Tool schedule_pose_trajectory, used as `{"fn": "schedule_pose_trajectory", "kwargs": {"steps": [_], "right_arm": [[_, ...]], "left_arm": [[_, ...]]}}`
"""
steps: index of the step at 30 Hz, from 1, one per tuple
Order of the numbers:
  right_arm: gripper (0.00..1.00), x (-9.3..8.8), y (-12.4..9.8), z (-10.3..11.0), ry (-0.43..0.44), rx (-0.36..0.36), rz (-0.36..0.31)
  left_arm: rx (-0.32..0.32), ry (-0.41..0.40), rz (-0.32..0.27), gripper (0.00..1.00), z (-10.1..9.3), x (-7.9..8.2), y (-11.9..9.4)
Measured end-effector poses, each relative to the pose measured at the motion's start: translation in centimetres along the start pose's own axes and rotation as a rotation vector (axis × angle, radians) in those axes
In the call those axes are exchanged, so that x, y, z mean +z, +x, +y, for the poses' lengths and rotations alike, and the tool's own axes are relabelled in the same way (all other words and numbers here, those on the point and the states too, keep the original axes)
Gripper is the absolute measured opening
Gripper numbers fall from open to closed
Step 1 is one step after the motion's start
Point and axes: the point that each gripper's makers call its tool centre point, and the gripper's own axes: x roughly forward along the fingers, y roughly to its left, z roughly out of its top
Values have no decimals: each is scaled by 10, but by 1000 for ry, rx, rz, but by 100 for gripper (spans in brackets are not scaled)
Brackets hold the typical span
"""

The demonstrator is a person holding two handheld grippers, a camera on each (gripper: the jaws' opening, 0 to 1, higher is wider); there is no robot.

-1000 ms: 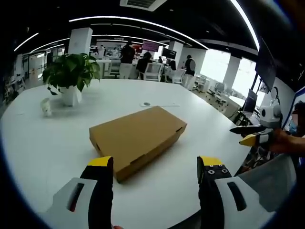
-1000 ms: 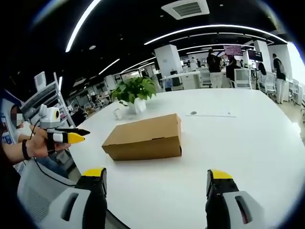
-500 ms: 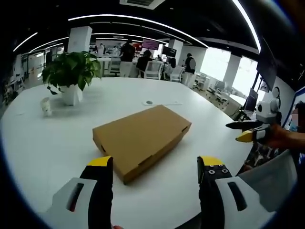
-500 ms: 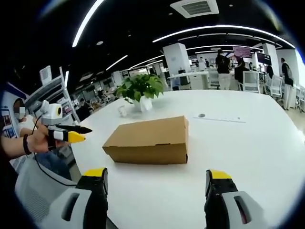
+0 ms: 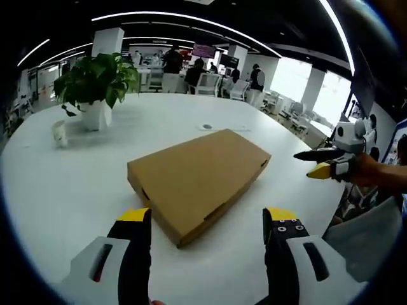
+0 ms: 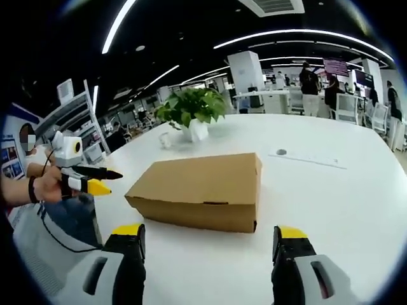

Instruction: Operate the shoe box by opening the lid, removing the specified soft item, and placing it in the target area until the item is outside and the box remains undamaged.

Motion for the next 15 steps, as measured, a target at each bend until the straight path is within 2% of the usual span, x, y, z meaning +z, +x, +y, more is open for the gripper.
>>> {"fn": "schedule_pose_trajectory", "kwargs": {"steps": [5,15], "right_arm": [[81,-3,16,-6,-9,8,23],[79,-8,41,-17,-28,25,63]], "left_arm": [[13,-21,15,73,11,-8,10],[24,-38,43,72,20,-22,23]]}}
